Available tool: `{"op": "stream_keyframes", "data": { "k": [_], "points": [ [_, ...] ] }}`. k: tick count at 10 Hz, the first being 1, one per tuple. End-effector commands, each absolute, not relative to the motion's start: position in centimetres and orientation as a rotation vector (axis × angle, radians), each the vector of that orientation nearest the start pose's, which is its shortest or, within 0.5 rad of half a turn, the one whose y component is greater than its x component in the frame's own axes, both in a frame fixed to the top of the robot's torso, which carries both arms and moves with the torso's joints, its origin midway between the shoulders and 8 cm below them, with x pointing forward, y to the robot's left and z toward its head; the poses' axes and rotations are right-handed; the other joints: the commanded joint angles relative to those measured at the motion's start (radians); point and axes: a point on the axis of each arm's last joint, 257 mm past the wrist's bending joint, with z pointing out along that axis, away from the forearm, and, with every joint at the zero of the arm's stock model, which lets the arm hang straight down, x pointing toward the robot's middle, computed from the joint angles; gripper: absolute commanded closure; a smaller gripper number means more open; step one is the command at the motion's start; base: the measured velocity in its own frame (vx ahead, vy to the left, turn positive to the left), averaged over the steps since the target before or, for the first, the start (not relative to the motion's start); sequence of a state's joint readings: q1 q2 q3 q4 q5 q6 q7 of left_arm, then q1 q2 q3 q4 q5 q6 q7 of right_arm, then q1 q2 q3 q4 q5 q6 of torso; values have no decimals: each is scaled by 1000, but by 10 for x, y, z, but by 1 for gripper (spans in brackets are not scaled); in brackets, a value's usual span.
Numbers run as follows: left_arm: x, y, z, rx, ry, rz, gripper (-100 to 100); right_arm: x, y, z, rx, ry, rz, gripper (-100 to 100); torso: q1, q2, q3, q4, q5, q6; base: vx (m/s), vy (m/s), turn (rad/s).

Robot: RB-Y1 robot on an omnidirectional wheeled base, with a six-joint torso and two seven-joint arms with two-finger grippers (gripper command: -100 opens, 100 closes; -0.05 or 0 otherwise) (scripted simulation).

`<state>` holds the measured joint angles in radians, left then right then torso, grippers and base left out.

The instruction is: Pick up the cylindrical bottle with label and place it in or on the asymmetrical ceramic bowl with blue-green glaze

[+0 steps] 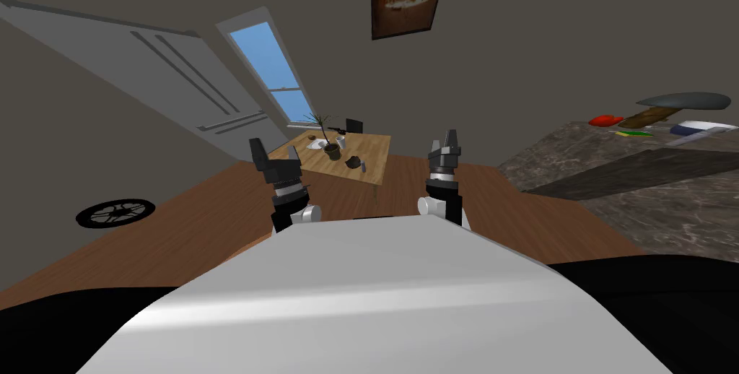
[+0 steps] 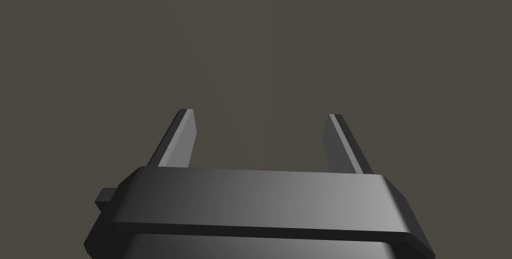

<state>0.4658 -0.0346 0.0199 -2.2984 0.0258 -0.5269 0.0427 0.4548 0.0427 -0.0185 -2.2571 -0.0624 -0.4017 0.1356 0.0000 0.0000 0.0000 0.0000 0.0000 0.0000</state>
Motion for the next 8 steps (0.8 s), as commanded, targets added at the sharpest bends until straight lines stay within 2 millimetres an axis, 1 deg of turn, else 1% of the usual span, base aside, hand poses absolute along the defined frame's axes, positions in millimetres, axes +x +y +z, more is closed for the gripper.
{"op": "stream_keyframes", "data": {
  "k": [1,4,6,8],
  "points": [
    [338,289,41,-646,525,-1380,-100,365,-295,10,738,632,1199,0,0,0,0,0,0,0,-20,-35,-66],
    [345,298,23,-669,555,-1410,-100,365,-295,10,738,632,1199,0,-5,2,1,0,-1,0,-35,-84,-71],
    [350,310,5,-705,563,-1436,-100,365,-295,10,738,632,1199,0,-7,2,1,0,-2,0,-27,-125,-85],
    [353,327,-13,-751,553,-1466,-100,365,-295,10,738,632,1200,0,-9,3,1,1,-2,0,-39,-138,-112]
  ]
}}
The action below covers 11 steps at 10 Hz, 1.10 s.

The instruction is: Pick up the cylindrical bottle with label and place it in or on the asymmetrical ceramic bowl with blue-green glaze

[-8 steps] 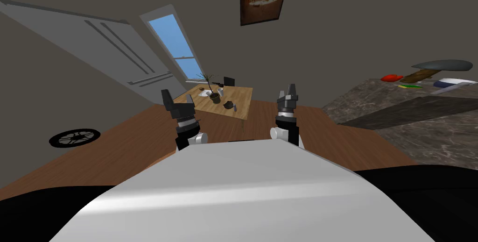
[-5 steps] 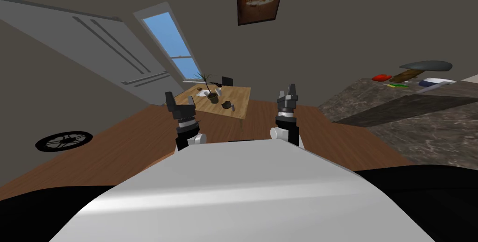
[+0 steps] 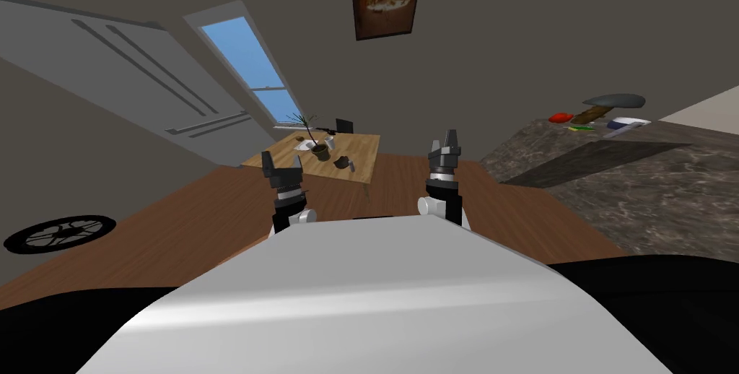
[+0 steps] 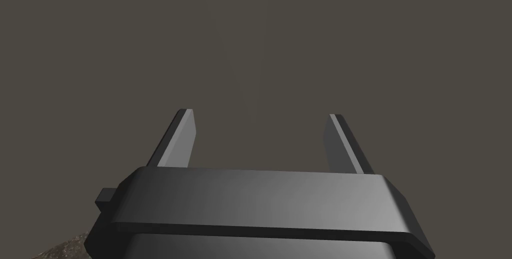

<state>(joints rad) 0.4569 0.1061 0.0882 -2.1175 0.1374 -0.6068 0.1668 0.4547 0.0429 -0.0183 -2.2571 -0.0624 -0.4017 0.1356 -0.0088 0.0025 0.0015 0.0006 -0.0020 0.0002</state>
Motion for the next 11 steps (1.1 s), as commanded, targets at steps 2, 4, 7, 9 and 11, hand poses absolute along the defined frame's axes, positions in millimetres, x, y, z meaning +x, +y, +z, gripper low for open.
{"op": "stream_keyframes", "data": {
  "k": [2,4,7,9,11],
  "points": [
    [356,338,-27,-790,548,-1478,-100,365,-295,10,738,632,1199,0,0,-1,-1,0,0,0,-6,-119,-69],
    [357,349,-39,-824,535,-1492,-100,365,-295,10,738,632,1199,0,3,-2,-1,0,1,0,2,-81,-60],
    [357,375,-65,-900,495,-1518,-100,365,-295,10,738,632,1199,0,0,-3,-2,-1,0,0,11,-115,-87],
    [356,389,-79,-940,468,-1531,-100,365,-295,10,738,632,1199,0,2,-3,-1,-1,0,0,12,-85,-61],
    [355,403,-93,-983,436,-1542,-100,365,-295,10,738,632,1199,0,4,-4,-2,-1,1,0,27,-69,-68]
  ]
}}
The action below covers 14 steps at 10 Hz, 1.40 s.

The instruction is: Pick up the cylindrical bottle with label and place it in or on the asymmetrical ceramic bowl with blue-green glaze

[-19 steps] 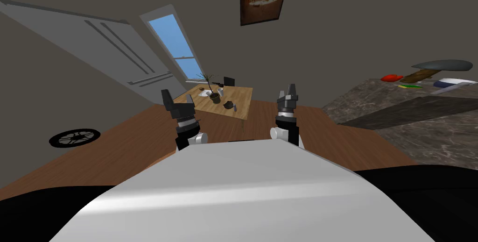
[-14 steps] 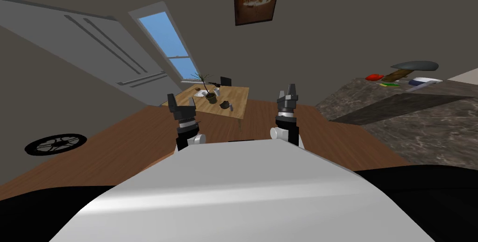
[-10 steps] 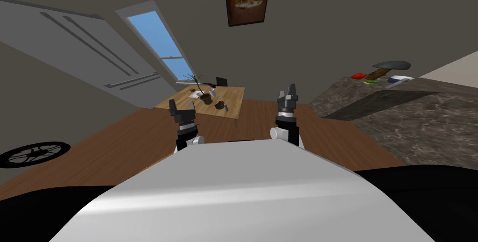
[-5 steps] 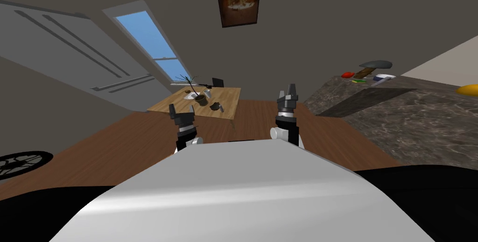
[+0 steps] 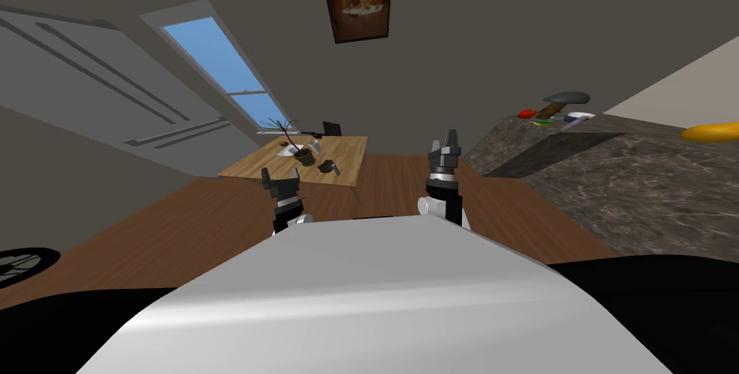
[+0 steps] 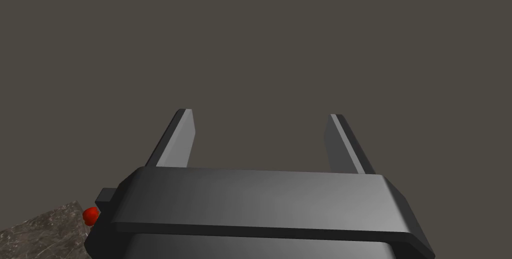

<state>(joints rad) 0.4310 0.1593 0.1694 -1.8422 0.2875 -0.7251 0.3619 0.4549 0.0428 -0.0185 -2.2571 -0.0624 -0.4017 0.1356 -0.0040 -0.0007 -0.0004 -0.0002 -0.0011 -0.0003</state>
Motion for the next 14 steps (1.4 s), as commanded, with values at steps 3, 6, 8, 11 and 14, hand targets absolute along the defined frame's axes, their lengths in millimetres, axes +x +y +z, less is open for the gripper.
{"op": "stream_keyframes", "data": {
  "k": [3,6,8,11,14],
  "points": [
    [348,430,-115,-1050,353,-1573,-100,365,-295,10,738,632,1199,0,0,0,0,0,0,0,28,-82,-66],
    [344,447,-138,-1108,313,-1571,-100,365,-295,10,738,632,1199,0,-1,-2,-1,0,0,0,46,-78,-62],
    [339,461,-152,-1146,263,-1580,-100,365,-295,10,738,632,1199,0,-1,-3,-1,0,0,0,62,-86,-64],
    [333,476,-169,-1188,211,-1584,-100,365,-295,10,738,632,1199,0,1,-1,0,0,0,0,39,-45,-36],
    [319,500,-192,-1238,93,-1608,-100,365,-295,10,738,632,1199,0,1,-2,-1,0,0,0,73,-66,-61]
  ]
}}
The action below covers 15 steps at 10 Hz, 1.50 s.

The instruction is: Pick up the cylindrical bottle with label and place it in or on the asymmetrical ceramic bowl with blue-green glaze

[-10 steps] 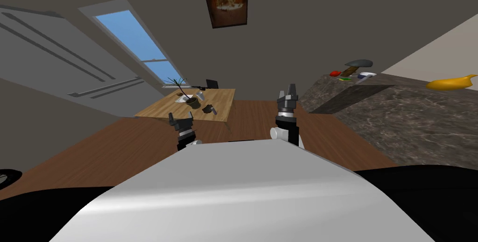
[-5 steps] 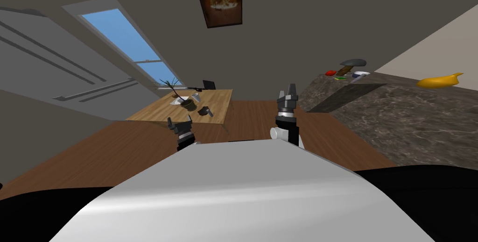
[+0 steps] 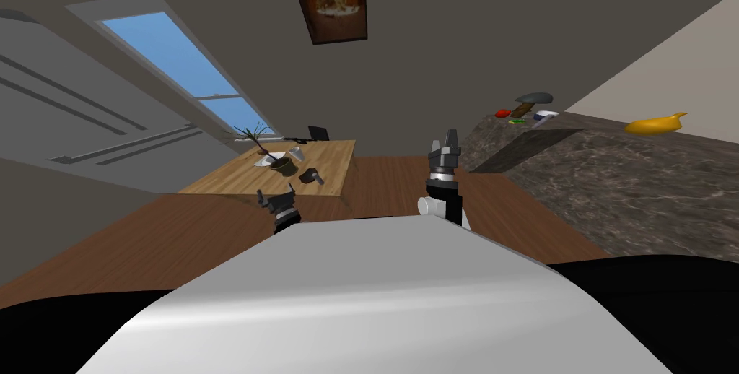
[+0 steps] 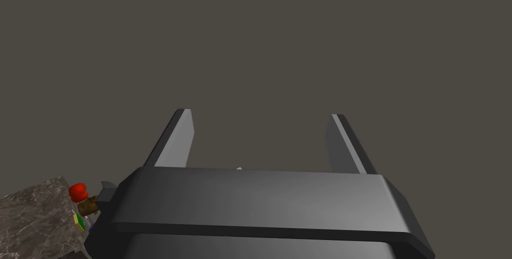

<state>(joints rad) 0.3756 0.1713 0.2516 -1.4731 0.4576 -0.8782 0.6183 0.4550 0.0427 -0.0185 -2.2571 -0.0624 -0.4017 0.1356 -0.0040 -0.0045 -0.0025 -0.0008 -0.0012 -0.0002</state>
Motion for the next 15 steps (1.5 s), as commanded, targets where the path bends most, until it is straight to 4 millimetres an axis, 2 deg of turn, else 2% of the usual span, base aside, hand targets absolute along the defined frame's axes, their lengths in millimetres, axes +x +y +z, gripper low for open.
{"op": "stream_keyframes", "data": {
  "k": [1,2,4,8,10,11,12,15],
  "points": [
    [318,502,-201,-1259,97,-1592,-100,365,-295,10,738,632,1199,0,0,0,0,0,0,0,83,-67,-37],
    [310,513,-210,-1276,35,-1605,-100,365,-295,10,738,632,1199,0,0,0,0,0,0,0,87,-64,-86],
    [303,522,-221,-1293,-28,-1616,-100,365,-295,10,738,632,1199,0,1,1,0,0,0,0,82,-54,-62],
    [282,542,-255,-1350,-153,-1608,-100,365,-295,10,738,632,1199,0,2,0,0,0,0,0,94,-38,-40],
    [273,549,-266,-1360,-216,-1614,-100,365,-295,10,738,632,1199,0,2,0,0,0,0,0,102,-35,-40],
    [268,551,-279,-1390,-213,-1586,-100,365,-295,10,738,632,1199,0,2,-1,-1,0,0,0,91,-23,-32],
    [268,551,-280,-1391,-213,-1586,-100,365,-295,10,738,632,1199,0,3,0,0,0,0,0,42,-11,6],
    [250,560,-300,-1405,-340,-1594,-100,365,-295,10,738,632,1199,0,3,1,0,0,0,0,95,-23,-41]
  ]
}}
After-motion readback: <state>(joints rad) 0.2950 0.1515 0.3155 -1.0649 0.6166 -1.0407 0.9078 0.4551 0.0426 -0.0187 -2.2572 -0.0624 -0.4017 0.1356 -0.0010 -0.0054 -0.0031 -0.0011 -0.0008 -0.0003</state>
